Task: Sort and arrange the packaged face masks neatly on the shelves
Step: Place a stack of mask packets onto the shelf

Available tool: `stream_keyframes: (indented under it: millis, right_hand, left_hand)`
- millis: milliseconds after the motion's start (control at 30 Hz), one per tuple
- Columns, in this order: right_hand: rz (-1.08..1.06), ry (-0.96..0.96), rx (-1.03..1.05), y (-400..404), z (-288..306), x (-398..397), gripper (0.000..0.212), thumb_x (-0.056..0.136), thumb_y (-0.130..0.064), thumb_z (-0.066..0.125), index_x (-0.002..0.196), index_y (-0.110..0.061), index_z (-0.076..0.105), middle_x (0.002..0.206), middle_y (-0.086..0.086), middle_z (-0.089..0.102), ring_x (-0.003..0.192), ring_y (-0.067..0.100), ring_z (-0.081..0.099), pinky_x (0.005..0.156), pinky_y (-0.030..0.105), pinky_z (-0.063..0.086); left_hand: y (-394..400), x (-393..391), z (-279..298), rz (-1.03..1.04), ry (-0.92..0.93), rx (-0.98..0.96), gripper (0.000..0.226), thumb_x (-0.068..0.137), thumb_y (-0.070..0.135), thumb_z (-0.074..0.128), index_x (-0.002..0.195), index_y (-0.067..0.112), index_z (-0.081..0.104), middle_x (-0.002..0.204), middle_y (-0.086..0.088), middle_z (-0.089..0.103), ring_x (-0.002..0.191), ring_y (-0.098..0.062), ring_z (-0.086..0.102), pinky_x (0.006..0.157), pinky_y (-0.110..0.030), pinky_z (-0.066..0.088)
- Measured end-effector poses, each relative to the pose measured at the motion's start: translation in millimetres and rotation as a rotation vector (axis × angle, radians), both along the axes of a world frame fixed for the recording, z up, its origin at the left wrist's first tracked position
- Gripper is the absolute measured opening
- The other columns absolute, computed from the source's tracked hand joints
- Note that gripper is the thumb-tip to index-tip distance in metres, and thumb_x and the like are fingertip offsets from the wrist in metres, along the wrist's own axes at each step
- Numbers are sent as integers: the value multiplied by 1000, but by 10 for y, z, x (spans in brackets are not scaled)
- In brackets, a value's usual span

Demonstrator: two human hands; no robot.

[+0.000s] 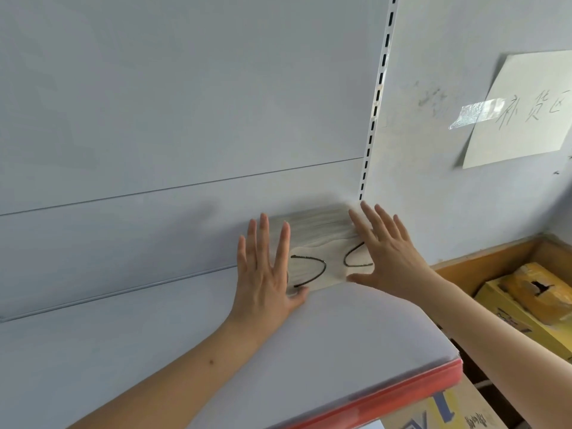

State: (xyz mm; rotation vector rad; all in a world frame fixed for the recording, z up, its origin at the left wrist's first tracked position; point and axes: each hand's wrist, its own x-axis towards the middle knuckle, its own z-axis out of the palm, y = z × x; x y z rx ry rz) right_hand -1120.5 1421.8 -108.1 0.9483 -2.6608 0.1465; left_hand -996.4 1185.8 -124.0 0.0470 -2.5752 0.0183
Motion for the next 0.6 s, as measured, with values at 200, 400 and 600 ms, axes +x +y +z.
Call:
stream_keyframes:
  millis: [200,400,600]
  right_hand:
    - [43,19,57,-115,167,-127,108,80,-72,58,160,-25,3,168,2,1,155,24,-2,125,48,4]
    - [119,-73,33,-98,262,-232,114,75,-78,59,159,-32,-2,167,-4,-9,154,20,-11,125,44,4]
    - [-28,-205,-5,-126,261,-98,117,68,-93,36,158,-30,-5,167,-1,-10,153,24,-14,124,50,-1]
  left_hand:
    - [-35,-112,-8,-68,-83,-55,106,74,58,72,161,19,24,167,-15,20,154,-40,16,119,-61,27]
    - [-30,-155,42,-33,-130,-41,108,73,66,71,159,17,29,167,-21,17,153,-46,15,116,-62,32]
    - [-70,-69,-8,-5,-140,91,110,80,76,46,162,19,1,168,-20,-10,155,-44,-3,120,-60,26]
